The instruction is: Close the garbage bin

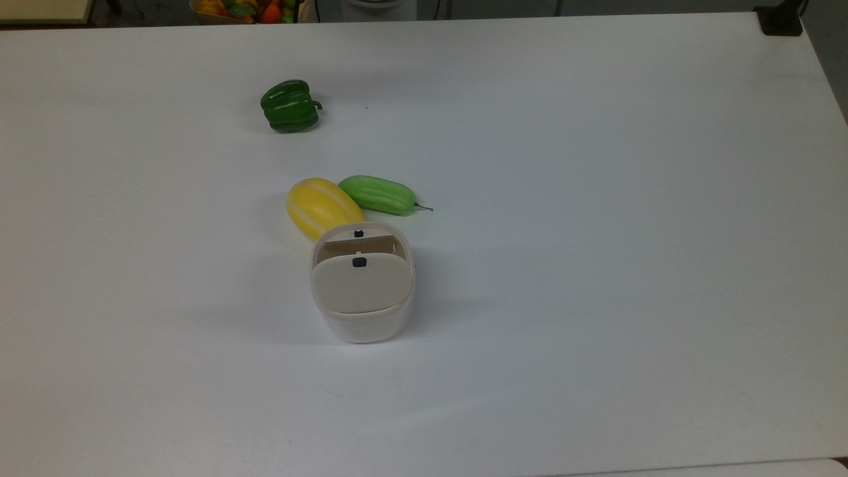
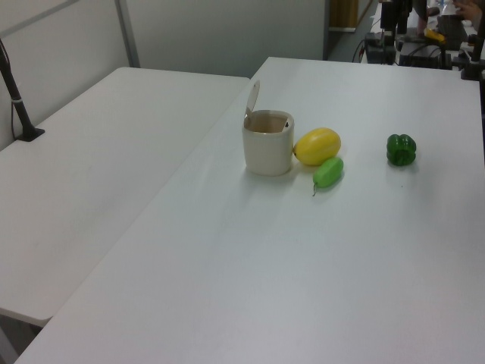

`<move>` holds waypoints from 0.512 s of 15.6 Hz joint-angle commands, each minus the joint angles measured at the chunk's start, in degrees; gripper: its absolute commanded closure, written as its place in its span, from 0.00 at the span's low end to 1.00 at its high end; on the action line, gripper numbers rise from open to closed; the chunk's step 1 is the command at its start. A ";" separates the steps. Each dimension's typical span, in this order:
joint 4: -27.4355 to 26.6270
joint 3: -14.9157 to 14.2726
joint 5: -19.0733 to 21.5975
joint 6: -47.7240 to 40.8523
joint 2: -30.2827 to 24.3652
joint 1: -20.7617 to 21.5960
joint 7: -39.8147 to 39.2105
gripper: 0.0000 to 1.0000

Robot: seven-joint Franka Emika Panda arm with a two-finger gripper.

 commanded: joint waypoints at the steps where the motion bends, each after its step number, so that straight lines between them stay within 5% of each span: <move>1: -0.36 -0.90 6.18 0.93 -0.44 0.35 0.01 0.00; 8: 2.37 -0.72 8.08 1.98 4.65 0.78 0.18 0.00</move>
